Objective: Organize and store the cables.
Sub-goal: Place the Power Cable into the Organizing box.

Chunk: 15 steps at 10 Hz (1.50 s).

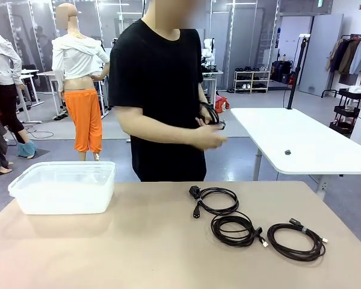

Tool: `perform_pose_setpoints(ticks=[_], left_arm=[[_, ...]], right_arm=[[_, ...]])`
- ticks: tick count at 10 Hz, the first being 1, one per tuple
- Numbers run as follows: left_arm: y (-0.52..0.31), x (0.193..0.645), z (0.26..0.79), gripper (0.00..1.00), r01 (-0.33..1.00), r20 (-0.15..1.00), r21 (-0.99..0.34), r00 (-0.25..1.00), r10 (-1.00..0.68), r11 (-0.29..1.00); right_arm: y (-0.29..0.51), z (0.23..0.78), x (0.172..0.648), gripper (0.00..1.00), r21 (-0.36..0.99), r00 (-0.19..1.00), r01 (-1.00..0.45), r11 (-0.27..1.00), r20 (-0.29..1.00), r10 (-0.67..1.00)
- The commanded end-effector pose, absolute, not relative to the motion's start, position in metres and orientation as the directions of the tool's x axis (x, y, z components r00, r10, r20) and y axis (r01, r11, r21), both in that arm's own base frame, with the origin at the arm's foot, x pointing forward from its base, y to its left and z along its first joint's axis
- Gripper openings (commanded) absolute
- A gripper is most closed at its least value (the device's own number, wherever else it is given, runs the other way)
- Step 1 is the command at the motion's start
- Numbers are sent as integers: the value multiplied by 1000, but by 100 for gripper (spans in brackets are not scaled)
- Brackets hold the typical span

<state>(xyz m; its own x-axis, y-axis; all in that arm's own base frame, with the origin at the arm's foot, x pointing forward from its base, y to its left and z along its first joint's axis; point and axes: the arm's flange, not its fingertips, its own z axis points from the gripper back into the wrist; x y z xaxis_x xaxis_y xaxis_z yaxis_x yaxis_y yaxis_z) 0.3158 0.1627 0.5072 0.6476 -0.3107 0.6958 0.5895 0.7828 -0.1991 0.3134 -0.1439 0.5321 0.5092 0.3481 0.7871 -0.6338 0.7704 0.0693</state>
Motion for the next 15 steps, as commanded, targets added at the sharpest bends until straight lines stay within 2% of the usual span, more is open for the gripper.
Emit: perform_pose_setpoints(ticks=[1,8,10,12,14,15], left_arm=[[165,317,508,100,605,701,-198,637,-319,771],[165,317,508,100,605,701,-198,637,-319,771],[165,317,508,100,605,701,-198,637,-319,771],[165,317,508,100,605,701,-198,637,-319,771],[165,317,508,100,605,701,-198,637,-319,771],[165,317,508,100,605,701,-198,637,-319,771]], right_arm=[[-144,532,312,100,59,498,-646,761,788,362],[-144,532,313,100,69,509,-634,770,787,349],[-90,573,361,100,29,549,-693,720,669,501],[-32,584,420,100,44,612,-694,719,562,556],[40,575,474,100,-1,653,-673,740,470,594],[76,559,492,100,-37,679,-625,780,468,566]])
